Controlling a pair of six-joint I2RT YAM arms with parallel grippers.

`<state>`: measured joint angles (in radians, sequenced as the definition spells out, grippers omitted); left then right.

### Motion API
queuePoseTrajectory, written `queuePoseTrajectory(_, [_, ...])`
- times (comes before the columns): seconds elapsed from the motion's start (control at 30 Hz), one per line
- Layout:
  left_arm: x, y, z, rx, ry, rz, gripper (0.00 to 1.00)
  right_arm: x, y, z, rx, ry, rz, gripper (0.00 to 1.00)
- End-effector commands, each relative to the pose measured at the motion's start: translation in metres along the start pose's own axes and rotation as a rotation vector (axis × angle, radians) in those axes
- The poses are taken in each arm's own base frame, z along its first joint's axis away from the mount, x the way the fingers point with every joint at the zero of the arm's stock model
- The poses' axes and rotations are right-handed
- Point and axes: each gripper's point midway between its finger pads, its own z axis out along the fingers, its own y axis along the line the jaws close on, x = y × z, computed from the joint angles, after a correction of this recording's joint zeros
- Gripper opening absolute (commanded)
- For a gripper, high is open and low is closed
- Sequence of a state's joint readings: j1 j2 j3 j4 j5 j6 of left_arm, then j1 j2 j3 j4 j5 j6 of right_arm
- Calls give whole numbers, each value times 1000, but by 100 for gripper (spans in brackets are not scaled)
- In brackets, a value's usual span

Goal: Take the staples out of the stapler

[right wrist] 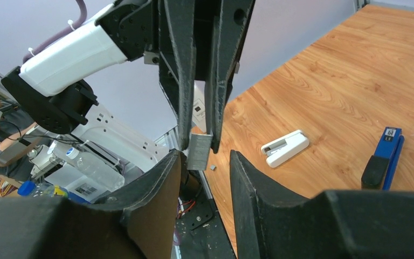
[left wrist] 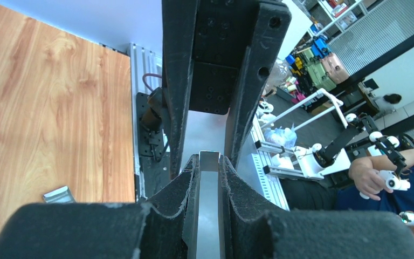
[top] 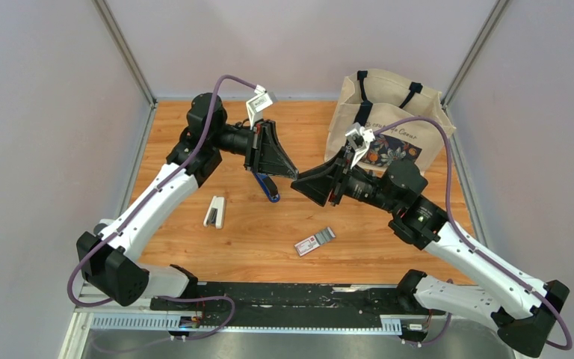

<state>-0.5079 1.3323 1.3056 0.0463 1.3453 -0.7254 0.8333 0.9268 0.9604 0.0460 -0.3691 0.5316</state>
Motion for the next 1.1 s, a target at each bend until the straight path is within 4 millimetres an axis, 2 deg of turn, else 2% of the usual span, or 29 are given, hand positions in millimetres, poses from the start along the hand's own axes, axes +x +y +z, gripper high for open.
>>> queuePoseTrajectory(0.0, [-15, -21, -3, 14, -13, 113, 12, -8, 9, -4, -36, -43, -2, 42])
queuePoseTrajectory(0.43, [-14, -19, -3, 10, -14, 107, 12, -18, 14, -3, -56, -71, -11, 39])
queuePoseTrajectory(0.9, [-9, -13, -3, -4, -3, 97, 12, -16, 9, -2, -46, -72, -6, 20])
queuePoseTrajectory(1.07, [-7, -13, -3, -11, 2, 107, 15, -12, 5, -2, -28, -65, -1, 7])
